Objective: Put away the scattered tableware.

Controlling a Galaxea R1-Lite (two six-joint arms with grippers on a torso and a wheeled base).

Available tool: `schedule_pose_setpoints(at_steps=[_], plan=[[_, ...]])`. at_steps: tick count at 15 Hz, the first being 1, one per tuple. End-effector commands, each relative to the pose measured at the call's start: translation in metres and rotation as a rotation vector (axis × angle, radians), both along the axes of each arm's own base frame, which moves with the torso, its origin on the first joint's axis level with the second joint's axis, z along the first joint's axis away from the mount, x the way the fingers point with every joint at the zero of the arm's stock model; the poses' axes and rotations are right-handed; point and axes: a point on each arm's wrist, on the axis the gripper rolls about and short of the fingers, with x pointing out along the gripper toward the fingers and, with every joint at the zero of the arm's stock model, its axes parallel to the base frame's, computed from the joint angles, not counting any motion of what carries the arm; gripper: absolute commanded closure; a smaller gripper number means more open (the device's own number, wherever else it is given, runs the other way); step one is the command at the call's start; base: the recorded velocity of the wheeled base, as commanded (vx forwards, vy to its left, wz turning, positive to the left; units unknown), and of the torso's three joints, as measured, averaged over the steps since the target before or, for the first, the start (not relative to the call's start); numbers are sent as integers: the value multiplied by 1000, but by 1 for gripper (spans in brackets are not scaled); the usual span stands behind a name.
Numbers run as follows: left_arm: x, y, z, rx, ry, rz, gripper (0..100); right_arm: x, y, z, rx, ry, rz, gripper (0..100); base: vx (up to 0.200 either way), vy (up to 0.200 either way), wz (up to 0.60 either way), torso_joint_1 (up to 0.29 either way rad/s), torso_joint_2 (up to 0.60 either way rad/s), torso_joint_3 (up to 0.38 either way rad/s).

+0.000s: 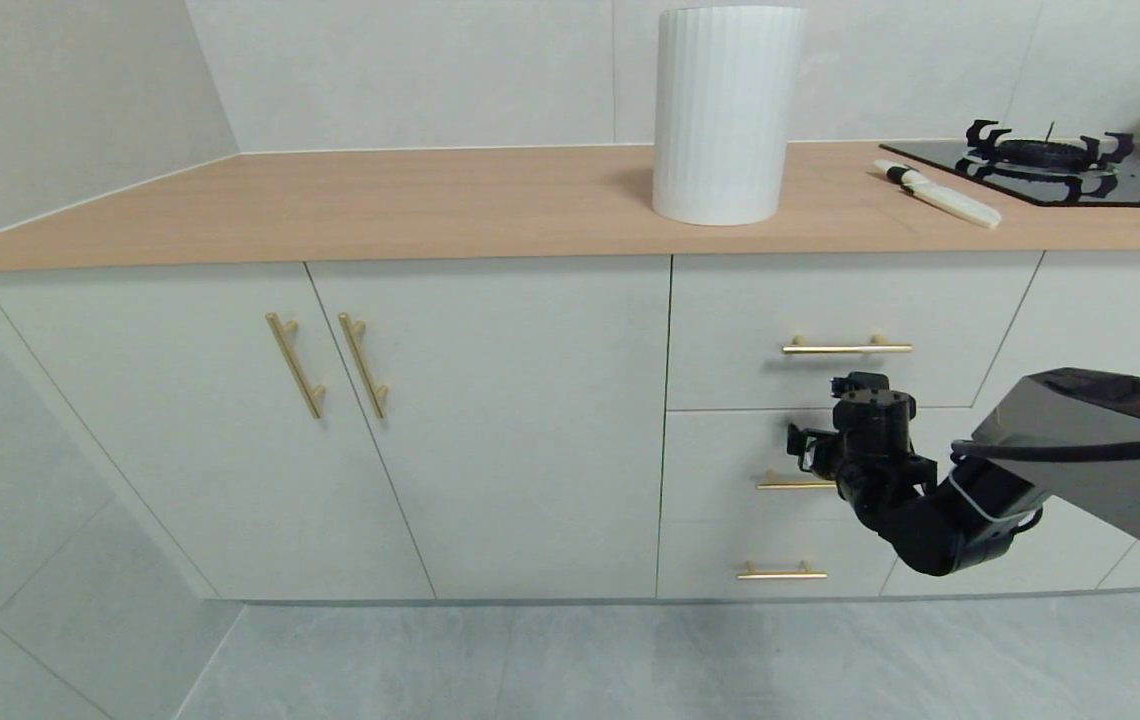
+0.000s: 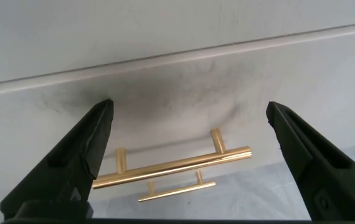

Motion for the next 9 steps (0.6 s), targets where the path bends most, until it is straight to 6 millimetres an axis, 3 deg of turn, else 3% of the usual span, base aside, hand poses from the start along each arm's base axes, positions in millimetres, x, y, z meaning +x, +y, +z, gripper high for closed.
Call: schedule_pose_setpoints(at_steps=[1, 3, 4, 5, 7, 8, 9], plan=[[0, 0, 0, 0, 1, 1, 0, -2, -1, 3, 1, -6, -5, 0, 0, 0, 0, 0, 0, 0], [0, 0, 0, 0, 1, 1, 0, -23, -7, 28, -12, -6, 4, 0, 0, 0, 0, 0, 0, 0], [0, 0, 0, 0, 1, 1, 0, -23, -7, 28, -12, -6, 4, 0, 0, 0, 0, 0, 0, 0], [0, 0, 0, 0, 1, 0, 0, -61, -17, 64, -55, -20, 22, 0, 0, 0, 0, 0, 0, 0], [0, 0, 0, 0, 1, 0, 0, -105, -29, 108, -55, -95, 21, 0, 0, 0, 0, 0, 0, 0], [0, 0, 0, 0, 1, 1, 0, -117, -32, 118, -56, -118, 19, 0, 0, 0, 0, 0, 0, 0], [0, 0, 0, 0, 1, 1, 0, -145, -40, 140, -58, -174, 13, 0, 0, 0, 0, 0, 0, 0]])
